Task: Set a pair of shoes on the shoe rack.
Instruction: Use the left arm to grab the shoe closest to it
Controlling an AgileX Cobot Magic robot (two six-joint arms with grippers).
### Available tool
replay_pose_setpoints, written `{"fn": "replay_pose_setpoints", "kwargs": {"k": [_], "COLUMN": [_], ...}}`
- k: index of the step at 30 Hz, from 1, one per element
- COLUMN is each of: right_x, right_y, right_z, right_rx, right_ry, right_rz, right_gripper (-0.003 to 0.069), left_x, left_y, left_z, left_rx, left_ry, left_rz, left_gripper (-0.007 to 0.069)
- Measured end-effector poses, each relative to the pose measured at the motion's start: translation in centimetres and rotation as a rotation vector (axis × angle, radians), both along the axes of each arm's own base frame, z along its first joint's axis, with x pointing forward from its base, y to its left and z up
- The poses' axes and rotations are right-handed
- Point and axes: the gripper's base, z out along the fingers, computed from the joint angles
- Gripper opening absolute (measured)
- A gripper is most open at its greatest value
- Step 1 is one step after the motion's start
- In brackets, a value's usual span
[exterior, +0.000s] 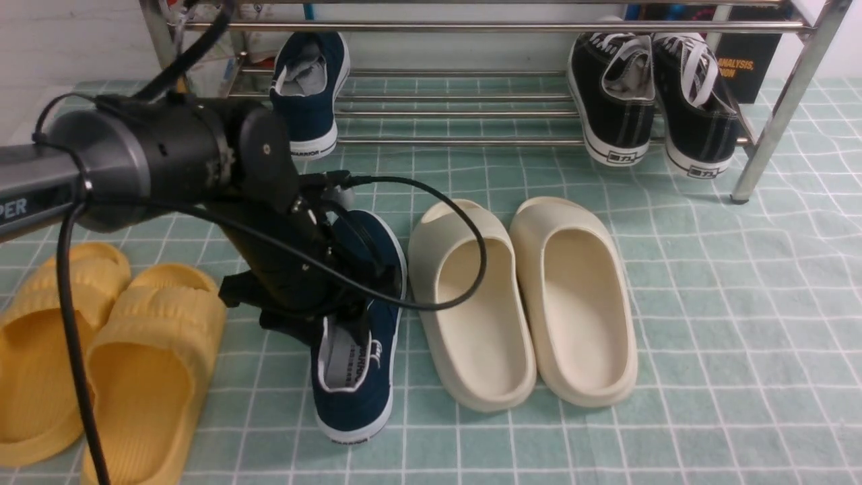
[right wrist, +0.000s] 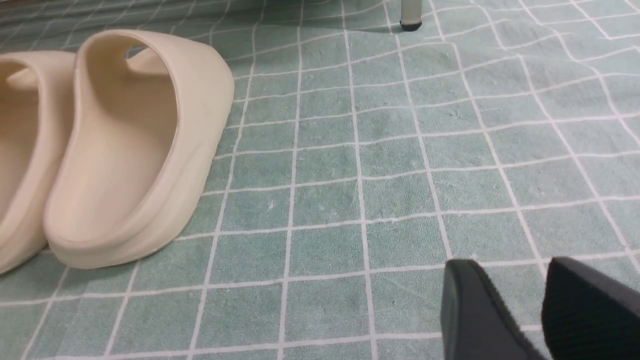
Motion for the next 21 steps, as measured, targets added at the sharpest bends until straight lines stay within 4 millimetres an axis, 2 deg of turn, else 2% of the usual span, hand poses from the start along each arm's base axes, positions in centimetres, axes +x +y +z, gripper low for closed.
{"fn": "replay_pose_setpoints", "kwargs": {"k": [9, 16, 19, 20, 21], "right_x": [0.0, 0.0, 0.0, 0.0, 0.0], "right_y": [0.0, 0.0, 0.0, 0.0, 0.0], "right_z": [0.0, 0.0, 0.0, 0.0, 0.0], "right_rx": [0.000, 0.000, 0.000, 0.000, 0.000], "right_ry": [0.000, 0.000, 0.000, 0.000, 0.000], "right_rz": [0.000, 0.000, 0.000, 0.000, 0.000], "right_gripper": [0.0246, 0.0246, 0.0246, 0.0246, 0.0246], "left_x": [0.1, 0.3, 0.5, 0.6, 0.6], "left_y": [0.6, 0.6, 0.5, 0.4, 0.4], "left_z": [0.0, -1.5, -2.1, -2.6, -2.6], "left_rx": [0.063, 0.088, 0.091, 0.094, 0.094], "left_ry": [-0.008, 0.042, 0.048, 0.056, 0.056], "left_rz": [0.054, 0.055, 0.055, 0.055, 0.055], "left_gripper": [0.0343, 0.0329, 0.0258, 0.0180, 0.0140]}}
